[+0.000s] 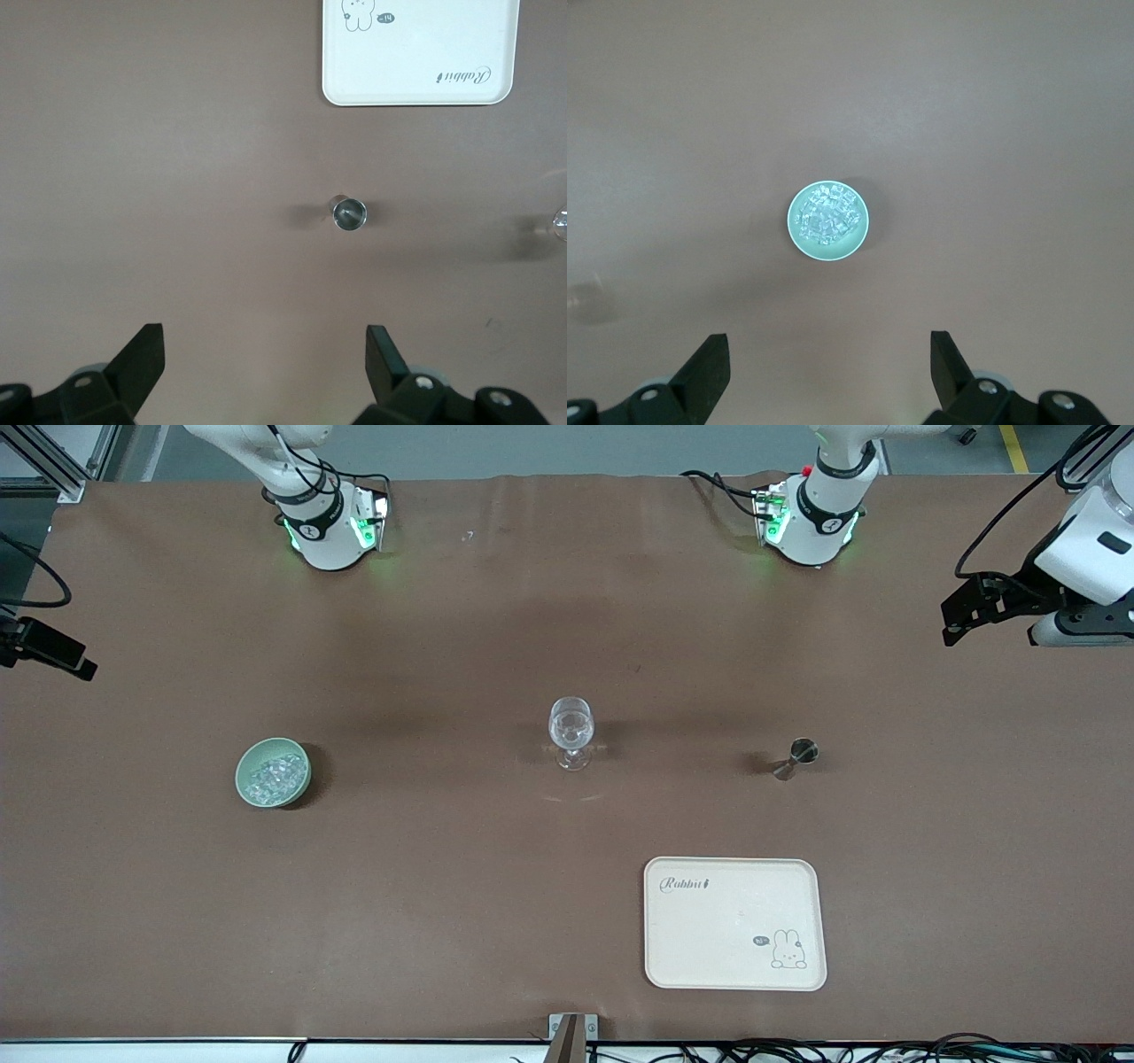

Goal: Pour wine and add ice with both arms
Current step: 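Reach the right gripper to the ice bowl while the left gripper reaches the jigger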

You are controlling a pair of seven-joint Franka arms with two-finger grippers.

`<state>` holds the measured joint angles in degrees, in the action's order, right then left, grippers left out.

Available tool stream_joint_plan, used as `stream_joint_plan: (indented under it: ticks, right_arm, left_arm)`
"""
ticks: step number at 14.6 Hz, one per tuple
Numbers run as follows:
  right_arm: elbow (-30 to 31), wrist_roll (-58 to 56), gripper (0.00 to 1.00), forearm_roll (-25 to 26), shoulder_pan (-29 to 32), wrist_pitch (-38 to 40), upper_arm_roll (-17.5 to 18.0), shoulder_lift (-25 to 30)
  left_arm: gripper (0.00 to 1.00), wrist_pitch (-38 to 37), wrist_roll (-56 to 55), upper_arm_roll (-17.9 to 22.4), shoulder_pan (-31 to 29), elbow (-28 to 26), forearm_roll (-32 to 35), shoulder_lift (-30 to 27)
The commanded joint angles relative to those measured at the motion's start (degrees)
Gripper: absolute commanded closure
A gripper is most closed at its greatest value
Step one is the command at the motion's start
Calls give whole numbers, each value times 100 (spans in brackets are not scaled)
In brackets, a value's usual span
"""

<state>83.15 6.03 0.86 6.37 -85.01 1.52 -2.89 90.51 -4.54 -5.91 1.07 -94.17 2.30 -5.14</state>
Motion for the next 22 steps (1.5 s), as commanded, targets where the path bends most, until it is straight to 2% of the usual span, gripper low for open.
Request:
stream_joint_plan:
  ticks: [1, 7, 9, 14, 18, 22]
  right_arm:
    - [70, 12, 0, -51, 31, 2, 6, 69]
    - [113, -49, 0, -60, 31, 19, 6, 60]
    - [376, -199, 0, -51, 32, -155, 6, 43]
    - [1851, -208, 0, -60, -12, -1885, 24, -80]
    - [2599, -321, 0, -51, -100, -2966, 33, -537]
    - [3434, -445, 0, 19, -109, -4433, 33, -914]
  left_arm:
    - [0, -86, 67, -33, -28, 135, 16, 13]
    - [0, -156, 76, -33, -28, 346, -19, 180]
    - [0, -156, 68, -25, -37, 373, -19, 311]
    - [0, -156, 68, 2, -203, 373, -36, 750]
    - [0, -78, -20, 10, -282, 390, -45, 1408]
    - [0, 397, -29, 2, -940, 381, -940, 2147]
